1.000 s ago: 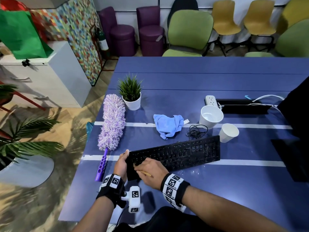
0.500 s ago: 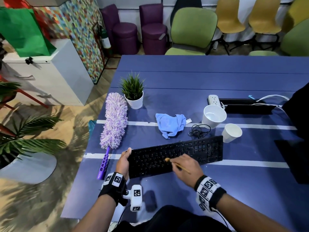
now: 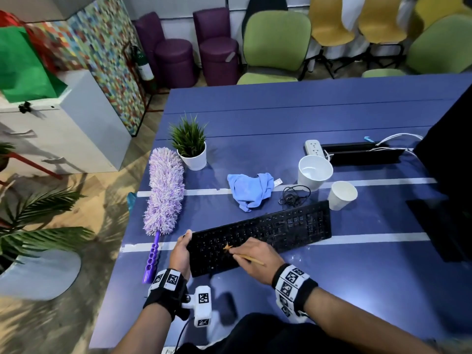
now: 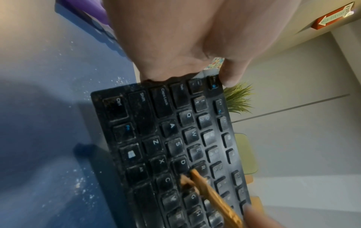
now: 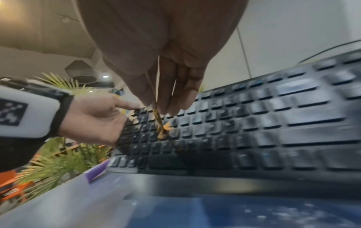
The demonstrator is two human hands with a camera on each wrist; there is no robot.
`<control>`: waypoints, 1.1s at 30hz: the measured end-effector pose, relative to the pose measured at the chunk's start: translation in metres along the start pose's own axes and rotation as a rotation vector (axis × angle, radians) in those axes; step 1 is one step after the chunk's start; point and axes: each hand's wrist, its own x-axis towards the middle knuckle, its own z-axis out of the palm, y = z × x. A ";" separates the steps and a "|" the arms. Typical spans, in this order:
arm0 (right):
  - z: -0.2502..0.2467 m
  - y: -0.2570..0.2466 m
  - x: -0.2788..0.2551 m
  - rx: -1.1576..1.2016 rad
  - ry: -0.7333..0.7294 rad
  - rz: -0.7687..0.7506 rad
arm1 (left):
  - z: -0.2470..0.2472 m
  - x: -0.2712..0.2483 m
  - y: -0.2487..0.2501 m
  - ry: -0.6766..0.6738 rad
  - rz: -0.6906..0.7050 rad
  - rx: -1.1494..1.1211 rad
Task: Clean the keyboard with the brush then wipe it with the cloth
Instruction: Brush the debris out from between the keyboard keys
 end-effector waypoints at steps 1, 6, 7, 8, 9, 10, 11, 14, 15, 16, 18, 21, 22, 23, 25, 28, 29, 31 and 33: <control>-0.008 0.006 -0.004 -0.027 0.019 0.026 | 0.000 0.002 0.000 0.011 -0.008 0.002; -0.061 0.053 -0.043 -0.069 0.169 0.243 | -0.004 0.007 -0.001 -0.009 -0.010 0.013; -0.070 0.063 -0.051 -0.085 0.204 0.304 | -0.007 0.012 -0.004 -0.005 -0.003 0.016; -0.078 0.072 -0.057 -0.111 0.235 0.366 | -0.004 0.007 -0.001 -0.002 0.004 0.019; -0.085 0.079 -0.061 -0.136 0.264 0.424 | -0.002 0.005 -0.001 -0.008 0.006 0.011; -0.091 0.083 -0.064 -0.144 0.293 0.458 | -0.002 0.003 -0.001 -0.007 0.007 0.014; -0.093 0.086 -0.066 -0.142 0.322 0.466 | -0.001 0.002 -0.003 -0.010 0.006 0.010; -0.089 0.077 -0.063 -0.101 0.372 0.412 | -0.001 0.000 -0.004 -0.003 0.009 0.027; -0.083 0.073 -0.061 -0.078 0.369 0.400 | -0.001 0.002 -0.006 -0.006 0.008 0.028; -0.075 0.068 -0.059 -0.057 0.358 0.376 | -0.001 0.002 -0.005 -0.010 0.004 0.027; -0.060 0.062 -0.056 -0.020 0.304 0.305 | -0.002 0.003 -0.006 -0.021 -0.008 0.014; -0.051 0.057 -0.050 0.016 0.274 0.266 | -0.005 0.008 -0.007 -0.020 -0.011 -0.001; -0.051 0.057 -0.050 0.013 0.292 0.270 | -0.006 0.009 -0.007 -0.019 -0.010 0.002; -0.051 0.059 -0.050 0.002 0.294 0.282 | -0.006 0.010 -0.007 -0.019 -0.006 -0.001; -0.050 0.061 -0.053 -0.033 0.238 0.303 | -0.005 0.010 -0.007 -0.021 -0.011 -0.008; -0.052 0.063 -0.058 -0.053 0.223 0.332 | -0.004 0.009 -0.006 -0.029 -0.014 -0.008; -0.056 0.064 -0.058 -0.045 0.271 0.358 | -0.004 0.009 -0.006 -0.027 -0.011 -0.005; -0.063 0.068 -0.058 -0.037 0.387 0.428 | -0.002 0.005 -0.004 -0.017 -0.005 0.003; -0.066 0.070 -0.057 -0.040 0.435 0.485 | -0.002 0.004 -0.004 -0.023 -0.005 0.008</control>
